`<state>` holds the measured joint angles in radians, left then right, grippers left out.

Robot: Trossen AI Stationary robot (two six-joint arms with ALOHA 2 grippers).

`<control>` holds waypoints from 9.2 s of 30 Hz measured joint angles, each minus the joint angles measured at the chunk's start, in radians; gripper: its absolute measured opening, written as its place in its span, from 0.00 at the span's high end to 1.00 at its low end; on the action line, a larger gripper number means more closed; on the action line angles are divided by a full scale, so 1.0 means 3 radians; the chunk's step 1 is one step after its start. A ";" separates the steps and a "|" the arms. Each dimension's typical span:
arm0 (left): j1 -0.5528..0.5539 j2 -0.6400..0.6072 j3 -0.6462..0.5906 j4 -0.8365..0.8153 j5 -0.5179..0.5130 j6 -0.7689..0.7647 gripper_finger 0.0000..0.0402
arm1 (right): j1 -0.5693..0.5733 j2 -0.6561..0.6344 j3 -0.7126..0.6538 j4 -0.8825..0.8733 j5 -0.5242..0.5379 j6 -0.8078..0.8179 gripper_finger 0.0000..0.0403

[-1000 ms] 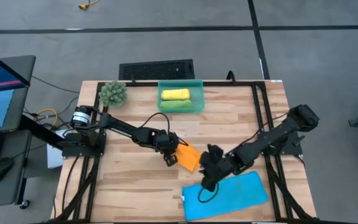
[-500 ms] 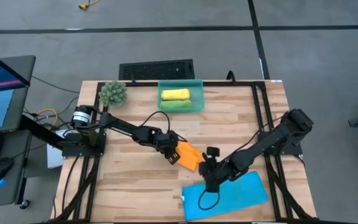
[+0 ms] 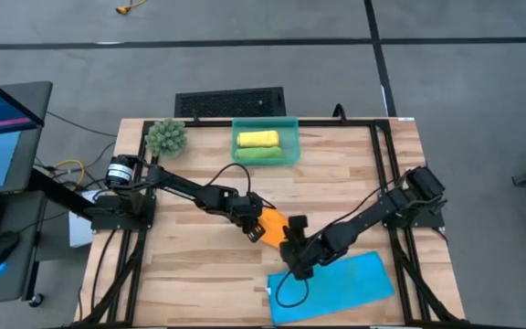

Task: Roll microfiber towels into tight, uniform cylinder then place into a basket
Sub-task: Roll the orange towel

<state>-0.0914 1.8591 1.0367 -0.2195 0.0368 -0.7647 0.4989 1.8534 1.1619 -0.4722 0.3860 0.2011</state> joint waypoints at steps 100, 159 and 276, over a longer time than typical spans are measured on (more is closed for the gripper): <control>-0.0083 -0.0829 -0.1031 0.0858 0.0911 0.1783 1.00 | -0.0126 0.0548 0.0089 0.1524 0.0289 0.3318 0.92; 0.0019 -0.0697 -0.1072 0.1205 0.0617 0.2397 1.00 | -0.0434 0.0540 0.0101 0.1096 -0.1374 0.1168 0.93; -0.0090 -0.0356 -0.1072 0.1467 0.0718 -0.1260 1.00 | -0.0735 0.0501 0.0029 0.1128 -0.0606 -0.0754 0.87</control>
<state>-0.1185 1.7523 0.7151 0.2205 0.2522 -1.1427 0.2783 2.0037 1.1706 -0.1337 0.2041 -0.0250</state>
